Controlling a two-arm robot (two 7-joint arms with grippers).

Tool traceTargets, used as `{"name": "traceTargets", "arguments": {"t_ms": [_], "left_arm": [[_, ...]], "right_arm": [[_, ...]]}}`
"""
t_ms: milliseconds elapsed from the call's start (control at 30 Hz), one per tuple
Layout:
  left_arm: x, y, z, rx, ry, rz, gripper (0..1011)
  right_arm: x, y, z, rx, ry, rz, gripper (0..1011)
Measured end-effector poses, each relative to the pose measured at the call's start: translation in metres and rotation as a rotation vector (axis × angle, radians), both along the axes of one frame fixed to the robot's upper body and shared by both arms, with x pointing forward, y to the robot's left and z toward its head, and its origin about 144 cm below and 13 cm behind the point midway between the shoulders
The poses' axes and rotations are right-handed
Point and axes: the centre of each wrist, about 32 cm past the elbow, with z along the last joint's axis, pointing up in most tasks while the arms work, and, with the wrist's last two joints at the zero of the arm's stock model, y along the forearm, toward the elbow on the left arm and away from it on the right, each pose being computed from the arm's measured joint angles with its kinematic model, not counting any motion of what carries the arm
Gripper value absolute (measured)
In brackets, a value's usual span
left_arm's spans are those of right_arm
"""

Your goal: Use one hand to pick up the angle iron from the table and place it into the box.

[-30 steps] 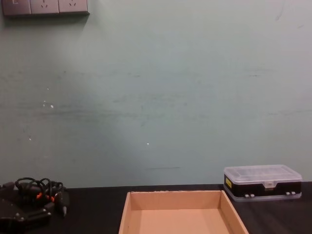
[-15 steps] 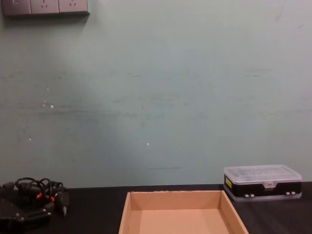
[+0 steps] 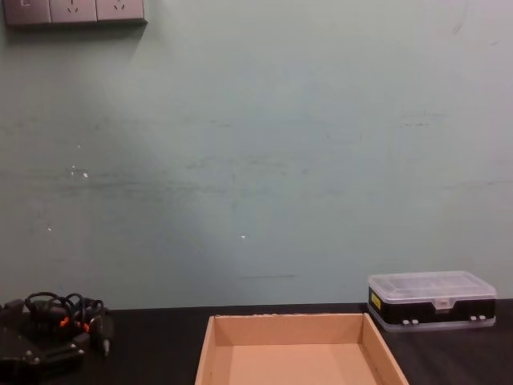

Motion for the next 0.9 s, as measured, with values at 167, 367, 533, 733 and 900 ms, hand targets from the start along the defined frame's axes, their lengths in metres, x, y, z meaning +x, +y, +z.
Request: {"name": "traceTargets", "arguments": {"t_ms": [167,367,533,733,900], "left_arm": [[0.0,0.0,0.0,0.0,0.0,0.0,1012],[0.0,0.0,0.0,0.0,0.0,0.0,1012],[0.0,0.0,0.0,0.0,0.0,0.0,1011],[0.0,0.0,0.0,0.0,0.0,0.0,1011],[0.0,0.0,0.0,0.0,0.0,0.0,1011]], "right_arm": [[-0.002,0.003,0.009,0.022,-0.034,-0.015,442],[-0.001,0.015,0.026,0.048,-0.074,-0.037,442],[0.009,0.035,0.042,0.073,-0.101,-0.07,442],[0.024,0.058,0.055,0.101,-0.1,-0.121,442],[0.043,0.08,0.061,0.121,-0.063,-0.198,442]]}}
